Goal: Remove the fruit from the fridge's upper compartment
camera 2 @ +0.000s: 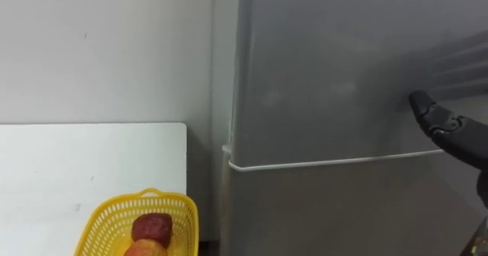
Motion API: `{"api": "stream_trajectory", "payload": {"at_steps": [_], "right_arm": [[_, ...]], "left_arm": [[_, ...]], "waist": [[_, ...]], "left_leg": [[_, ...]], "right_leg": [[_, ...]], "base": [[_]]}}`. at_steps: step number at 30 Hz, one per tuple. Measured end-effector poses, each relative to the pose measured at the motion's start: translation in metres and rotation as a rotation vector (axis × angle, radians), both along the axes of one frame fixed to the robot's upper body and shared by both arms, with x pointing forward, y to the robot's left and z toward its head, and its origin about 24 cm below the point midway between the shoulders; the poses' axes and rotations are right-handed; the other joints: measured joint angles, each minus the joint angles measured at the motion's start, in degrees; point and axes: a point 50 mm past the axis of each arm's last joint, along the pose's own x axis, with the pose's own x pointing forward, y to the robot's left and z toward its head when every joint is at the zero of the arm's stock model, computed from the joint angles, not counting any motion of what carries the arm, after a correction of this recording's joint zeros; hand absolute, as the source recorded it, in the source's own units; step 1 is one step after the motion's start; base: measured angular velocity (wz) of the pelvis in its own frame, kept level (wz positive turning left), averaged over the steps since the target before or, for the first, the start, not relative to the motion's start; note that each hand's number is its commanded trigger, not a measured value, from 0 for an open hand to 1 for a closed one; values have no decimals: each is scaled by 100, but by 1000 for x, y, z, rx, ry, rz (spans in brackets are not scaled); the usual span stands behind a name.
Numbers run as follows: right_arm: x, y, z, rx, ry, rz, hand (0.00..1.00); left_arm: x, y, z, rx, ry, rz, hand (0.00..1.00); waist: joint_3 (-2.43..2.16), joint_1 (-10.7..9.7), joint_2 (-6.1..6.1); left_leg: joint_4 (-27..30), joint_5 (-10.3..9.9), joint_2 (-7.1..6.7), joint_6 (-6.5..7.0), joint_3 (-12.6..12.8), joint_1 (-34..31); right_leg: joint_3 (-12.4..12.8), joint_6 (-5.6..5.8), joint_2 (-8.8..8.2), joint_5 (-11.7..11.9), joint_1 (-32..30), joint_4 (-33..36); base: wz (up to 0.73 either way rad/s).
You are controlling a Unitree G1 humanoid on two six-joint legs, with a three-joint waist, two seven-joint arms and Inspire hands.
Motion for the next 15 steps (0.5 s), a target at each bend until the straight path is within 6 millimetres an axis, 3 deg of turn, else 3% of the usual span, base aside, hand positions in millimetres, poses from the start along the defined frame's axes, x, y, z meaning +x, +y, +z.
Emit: {"api": "stream_trajectory", "payload": {"at_steps": [8, 15], "right_arm": [[0, -1, 1, -2, -3, 4, 0], [-1, -2, -2, 16, 3, 6, 0]], "left_arm": [[0, 0, 0, 1, -1, 3, 0], [0, 1, 0, 12, -4, 7, 0]], "waist": [[-19, -18, 42], [-1, -17, 83]], "left_leg": [[1, 0, 0, 0, -2, 0], [-24, 0, 1, 0, -11, 76]], "right_leg": [[-3, 0, 0, 0, 5, 4], [19, 0, 6, 7, 84, 4]], "base": [[0], [0]]}}
